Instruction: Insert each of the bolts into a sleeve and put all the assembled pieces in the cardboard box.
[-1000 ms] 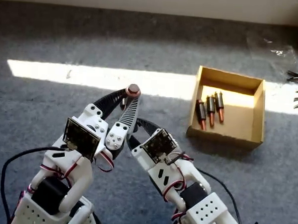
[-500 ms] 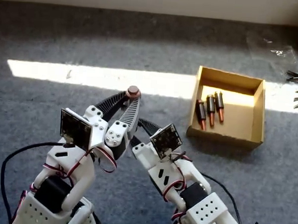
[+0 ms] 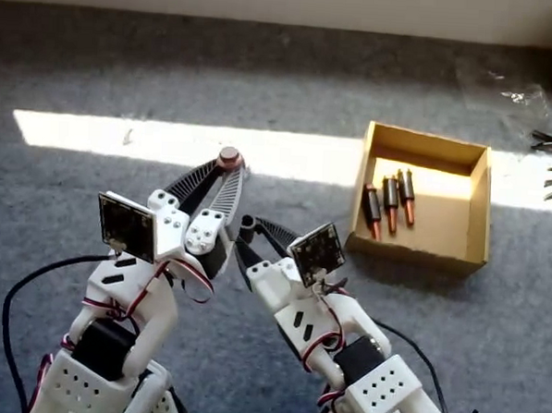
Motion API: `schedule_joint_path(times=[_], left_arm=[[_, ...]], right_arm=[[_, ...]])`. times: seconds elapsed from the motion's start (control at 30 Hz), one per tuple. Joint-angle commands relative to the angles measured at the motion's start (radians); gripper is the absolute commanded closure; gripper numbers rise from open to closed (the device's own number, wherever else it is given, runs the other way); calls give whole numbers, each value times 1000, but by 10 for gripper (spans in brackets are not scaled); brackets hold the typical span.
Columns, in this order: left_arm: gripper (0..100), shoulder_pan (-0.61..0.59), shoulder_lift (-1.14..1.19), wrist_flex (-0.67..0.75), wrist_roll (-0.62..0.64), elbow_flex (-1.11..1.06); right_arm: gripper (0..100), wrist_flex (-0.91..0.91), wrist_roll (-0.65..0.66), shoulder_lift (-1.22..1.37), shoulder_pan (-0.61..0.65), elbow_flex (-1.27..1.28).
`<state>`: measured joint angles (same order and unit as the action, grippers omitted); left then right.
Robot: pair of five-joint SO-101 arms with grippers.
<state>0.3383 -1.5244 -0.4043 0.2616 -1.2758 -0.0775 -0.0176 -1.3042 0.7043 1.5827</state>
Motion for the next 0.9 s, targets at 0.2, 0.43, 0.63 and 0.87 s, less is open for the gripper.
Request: schedule_joint_path(times=[0.2, 0.43, 0.63, 0.87], left_arm=[[995, 12, -13, 29, 25, -8], [995, 31, -13, 29, 23, -12], [995, 61, -12, 29, 21, -10], [995, 61, -13, 26, 23, -10]], right_arm=[[994, 24, -12, -16, -15, -15], [994, 5, 25, -16, -19, -15], [994, -145, 9, -16, -21, -99], [994, -246, 11, -16, -22, -186]])
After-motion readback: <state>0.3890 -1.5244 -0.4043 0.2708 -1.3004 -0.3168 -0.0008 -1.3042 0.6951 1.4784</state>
